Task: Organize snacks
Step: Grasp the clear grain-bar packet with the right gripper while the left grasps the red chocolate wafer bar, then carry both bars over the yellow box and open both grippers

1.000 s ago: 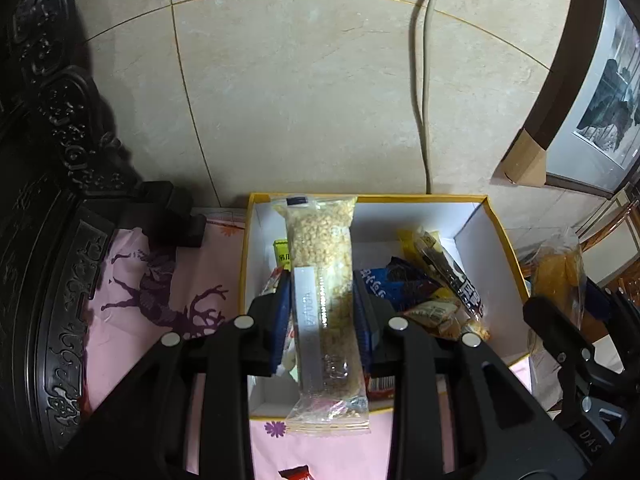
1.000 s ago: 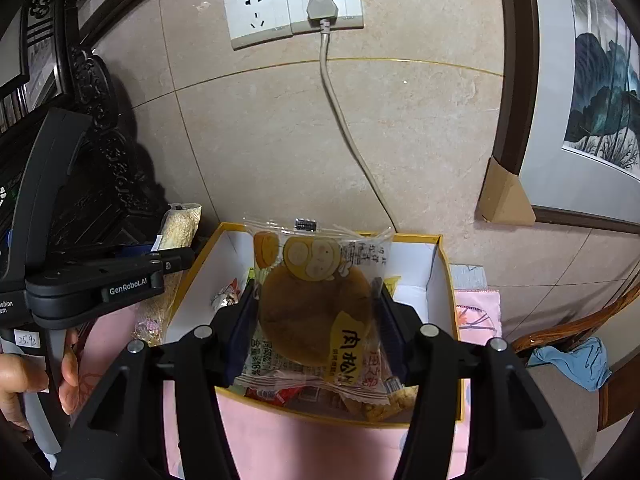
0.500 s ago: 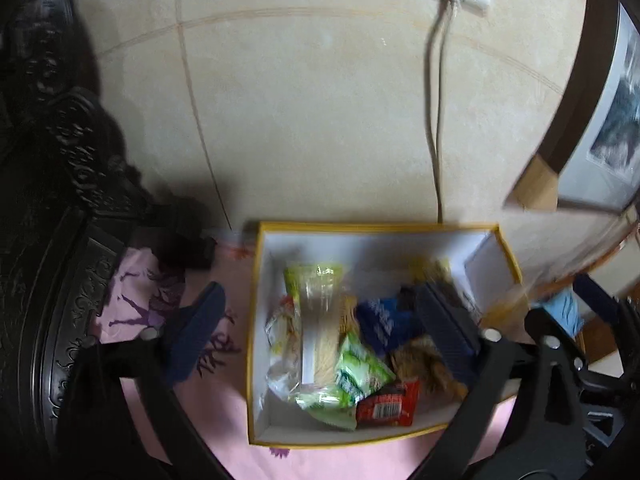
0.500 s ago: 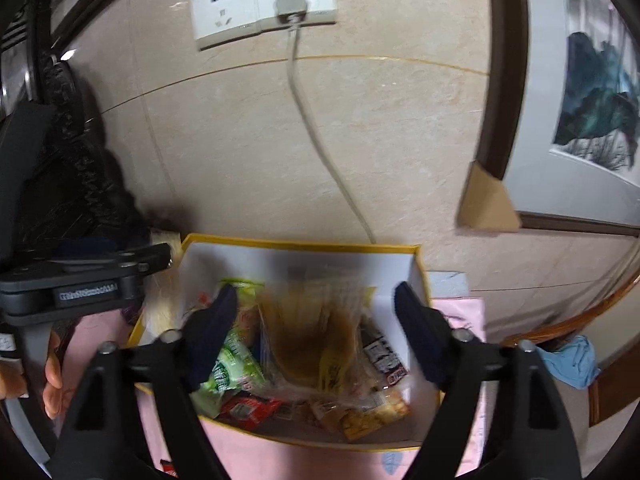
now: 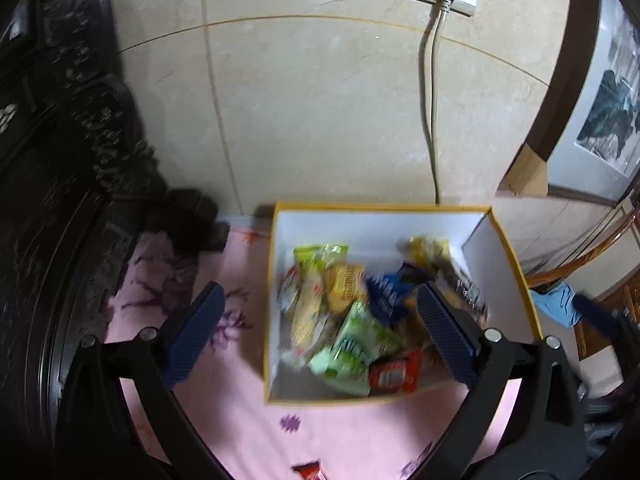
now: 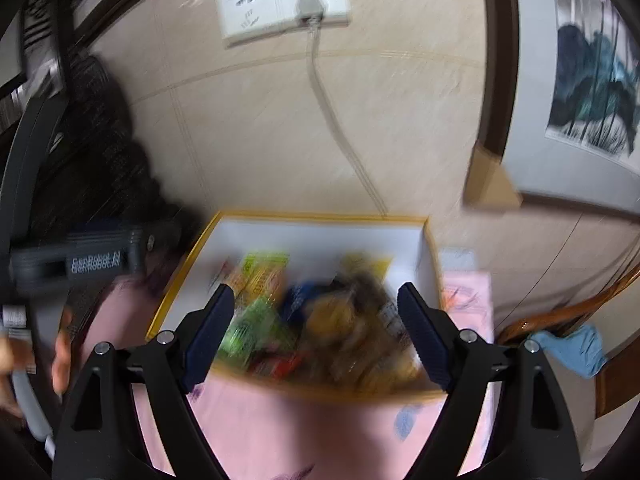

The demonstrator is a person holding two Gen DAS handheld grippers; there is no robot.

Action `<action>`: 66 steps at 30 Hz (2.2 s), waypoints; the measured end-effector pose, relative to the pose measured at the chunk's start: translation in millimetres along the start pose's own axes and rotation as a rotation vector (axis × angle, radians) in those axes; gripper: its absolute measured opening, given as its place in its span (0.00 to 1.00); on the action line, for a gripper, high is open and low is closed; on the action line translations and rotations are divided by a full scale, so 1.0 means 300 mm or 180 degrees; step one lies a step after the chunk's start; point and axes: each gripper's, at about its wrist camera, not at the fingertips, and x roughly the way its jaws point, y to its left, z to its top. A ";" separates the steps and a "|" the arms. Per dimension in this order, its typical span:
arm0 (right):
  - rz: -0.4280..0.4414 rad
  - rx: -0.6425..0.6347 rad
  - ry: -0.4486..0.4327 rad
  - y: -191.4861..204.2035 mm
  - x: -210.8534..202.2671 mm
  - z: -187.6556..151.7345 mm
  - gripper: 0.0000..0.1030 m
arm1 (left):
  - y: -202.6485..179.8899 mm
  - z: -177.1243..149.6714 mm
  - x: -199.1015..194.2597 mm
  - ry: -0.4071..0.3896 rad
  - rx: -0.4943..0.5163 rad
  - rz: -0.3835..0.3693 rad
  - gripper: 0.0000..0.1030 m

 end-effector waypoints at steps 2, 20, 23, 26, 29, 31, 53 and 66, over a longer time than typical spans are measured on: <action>0.0232 -0.0020 0.0306 0.029 0.009 -0.117 0.88 | 0.020 -0.082 -0.017 0.0102 -0.0006 -0.0026 0.95; 0.0309 -0.0658 0.1666 0.281 0.052 -0.789 0.82 | 0.210 -0.714 -0.015 0.1124 -0.0189 0.0066 0.95; 0.0275 -0.0624 0.1725 0.256 0.077 -0.828 0.62 | 0.214 -0.723 -0.016 0.1131 -0.0186 0.0079 0.95; 0.0171 -0.0796 0.1608 0.274 0.086 -0.853 0.47 | 0.196 -0.724 -0.008 0.1150 -0.0151 0.0068 0.95; 0.0161 -0.0894 0.1562 0.298 0.083 -0.861 0.45 | 0.164 -0.734 0.004 0.1190 -0.0074 0.0047 0.95; 0.0177 -0.0940 0.1552 0.299 0.078 -0.863 0.36 | 0.138 -0.746 0.019 0.1225 -0.0005 0.0055 0.95; -0.0139 -0.0239 0.1496 -0.023 -0.085 -0.931 0.32 | -0.074 -0.854 0.193 0.1418 0.0220 0.0101 0.29; -0.0154 -0.0226 0.1307 0.009 -0.106 -0.898 0.29 | 0.004 -0.827 0.055 0.1273 0.0049 -0.0126 0.23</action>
